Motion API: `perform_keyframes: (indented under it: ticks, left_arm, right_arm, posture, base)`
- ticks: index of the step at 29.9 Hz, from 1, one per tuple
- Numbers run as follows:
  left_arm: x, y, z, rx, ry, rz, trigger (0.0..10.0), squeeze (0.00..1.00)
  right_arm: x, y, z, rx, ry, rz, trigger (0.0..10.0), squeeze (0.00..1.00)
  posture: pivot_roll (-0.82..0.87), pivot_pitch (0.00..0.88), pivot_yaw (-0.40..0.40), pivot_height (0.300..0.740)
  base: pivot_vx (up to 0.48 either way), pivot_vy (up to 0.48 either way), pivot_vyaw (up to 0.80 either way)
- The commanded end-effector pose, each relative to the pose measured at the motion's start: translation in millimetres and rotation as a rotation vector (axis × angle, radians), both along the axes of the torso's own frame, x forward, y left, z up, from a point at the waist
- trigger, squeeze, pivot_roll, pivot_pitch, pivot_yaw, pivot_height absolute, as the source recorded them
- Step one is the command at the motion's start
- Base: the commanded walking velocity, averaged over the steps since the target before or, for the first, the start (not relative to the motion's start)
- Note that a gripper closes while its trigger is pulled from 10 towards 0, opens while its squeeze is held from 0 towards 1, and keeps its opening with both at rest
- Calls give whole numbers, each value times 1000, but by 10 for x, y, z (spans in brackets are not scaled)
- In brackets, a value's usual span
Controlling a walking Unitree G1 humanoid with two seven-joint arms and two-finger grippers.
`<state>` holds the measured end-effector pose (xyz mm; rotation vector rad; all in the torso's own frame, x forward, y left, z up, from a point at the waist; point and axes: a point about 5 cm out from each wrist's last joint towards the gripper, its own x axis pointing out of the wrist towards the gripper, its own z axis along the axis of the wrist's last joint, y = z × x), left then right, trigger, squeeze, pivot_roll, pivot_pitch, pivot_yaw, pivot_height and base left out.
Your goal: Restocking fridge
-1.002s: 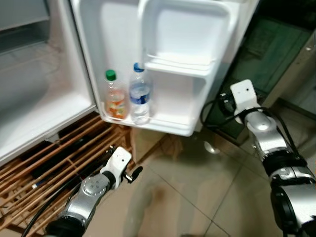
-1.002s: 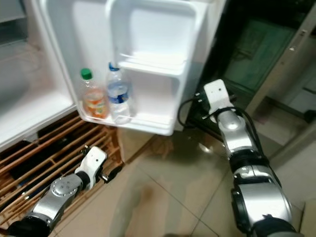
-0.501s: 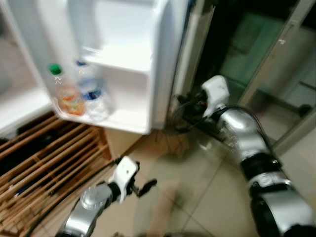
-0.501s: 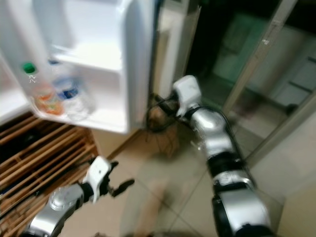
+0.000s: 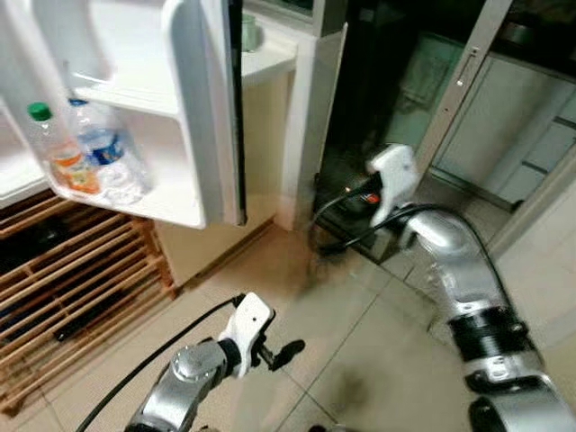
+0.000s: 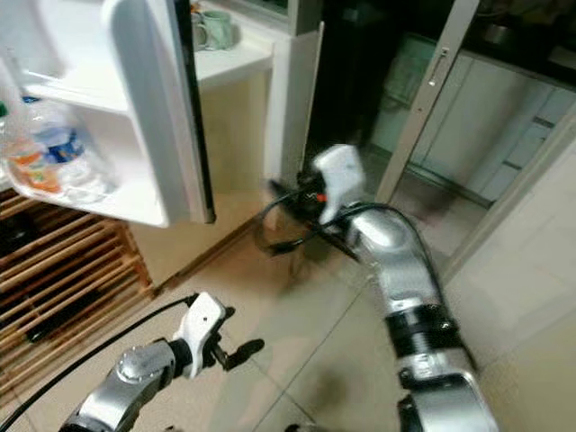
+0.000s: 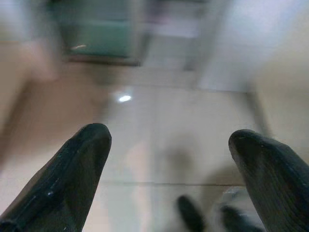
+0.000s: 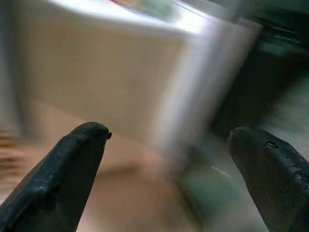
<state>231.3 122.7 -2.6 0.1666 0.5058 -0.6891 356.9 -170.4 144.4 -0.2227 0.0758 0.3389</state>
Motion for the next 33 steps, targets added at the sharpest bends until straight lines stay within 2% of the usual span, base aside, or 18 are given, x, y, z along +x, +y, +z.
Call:
perform_keyframes:
  ticks: [1,2,5,7,11,14,16,20,26,31,33]
  left_arm:
    - [172,131,33,62,-70,158,10000,0]
    - [172,131,33,62,-70,158,10000,0]
    - [384,324,203,40,-164,372,10000,0]
    - [460,373,353,26,-235,427,10000,0]
    - [518,306,566,5,-347,438,10000,0]
    - [605,241,739,-25,-398,509,10000,0]
    - [662,163,863,-33,-442,520,10000,0]
    - [697,85,972,-21,-482,525,10000,0]
    - [675,72,993,-13,-489,522,10000,0]
    - [671,136,1074,-48,-502,599,10000,0]
    - [682,168,1091,-18,-527,613,10000,0]
  right_arm:
    - [72,-146,98,-71,-51,-123,10000,0]
    - [72,-146,98,-71,-51,-123,10000,0]
    - [79,-187,98,-48,-47,-159,10000,0]
    - [74,-178,39,-70,-43,-168,10000,0]
    - [63,-150,-99,-26,0,-191,10000,0]
    - [38,-108,-159,3,11,-178,10000,0]
    - [29,-89,-189,15,19,-176,10000,0]
    - [29,-62,-220,20,22,-172,10000,0]
    - [37,-48,-232,21,22,-169,10000,0]
    - [67,21,-219,9,15,-142,10000,0]
    - [72,42,-200,6,-3,-133,10000,0]
  posture:
    - [-69,0,-46,740]
    - [-69,0,-46,740]
    - [-64,0,-53,740]
    - [-59,0,-55,740]
    - [-53,0,-54,740]
    - [-55,0,-49,740]
    - [-55,0,-45,740]
    - [-58,0,-37,740]
    - [-64,0,-33,740]
    - [-62,0,-33,740]
    - [-60,0,-35,740]
  base:
    - [0,0,0]
    - [0,0,0]
    - [0,0,0]
    - [0,0,794]
    - [0,-110,792]
    - [0,-425,744]
    - [0,-420,709]
    - [0,-420,692]
    - [0,-422,678]
    - [118,-401,668]
    - [229,0,656]
